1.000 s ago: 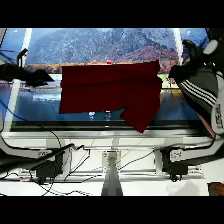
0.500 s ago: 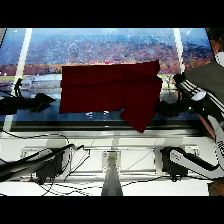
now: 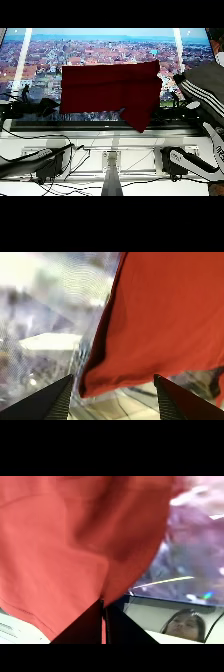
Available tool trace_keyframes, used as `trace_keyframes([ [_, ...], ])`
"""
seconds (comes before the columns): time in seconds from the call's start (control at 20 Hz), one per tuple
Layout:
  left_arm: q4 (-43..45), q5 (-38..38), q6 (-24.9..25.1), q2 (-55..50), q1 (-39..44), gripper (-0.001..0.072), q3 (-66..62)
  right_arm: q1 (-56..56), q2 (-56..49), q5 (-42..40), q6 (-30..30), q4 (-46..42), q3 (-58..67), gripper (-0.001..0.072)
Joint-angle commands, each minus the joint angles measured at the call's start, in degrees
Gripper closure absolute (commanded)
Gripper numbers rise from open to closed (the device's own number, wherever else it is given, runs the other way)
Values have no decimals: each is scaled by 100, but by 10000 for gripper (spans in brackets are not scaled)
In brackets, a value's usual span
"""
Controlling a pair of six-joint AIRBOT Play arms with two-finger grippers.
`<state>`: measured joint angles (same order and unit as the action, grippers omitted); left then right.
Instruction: Fold the clothes and pants, and hang the long-sleeved shirts on hangers.
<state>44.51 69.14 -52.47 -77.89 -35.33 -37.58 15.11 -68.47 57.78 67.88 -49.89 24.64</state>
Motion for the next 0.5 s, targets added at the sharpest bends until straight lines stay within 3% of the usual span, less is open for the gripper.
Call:
trace_keyframes([
  [0.0,2,131,33,-225,28,166,17,-195,2,-190,-323,238,-35,690],
  [0.15,0,94,199,-450,304,196,17,-264,2,-225,-326,376,-22,690],
  [0.25,-4,-122,199,-625,595,303,15,-264,9,-299,-328,400,-17,690],
  [0.3,-13,-223,197,-691,739,476,2,-264,9,-337,-328,407,-11,690],
  [0.35,-22,-229,243,-708,848,702,-44,-264,9,-310,-341,404,28,690],
  [0.45,-59,-116,415,-660,933,695,-306,-264,39,-70,-507,442,245,691],
])
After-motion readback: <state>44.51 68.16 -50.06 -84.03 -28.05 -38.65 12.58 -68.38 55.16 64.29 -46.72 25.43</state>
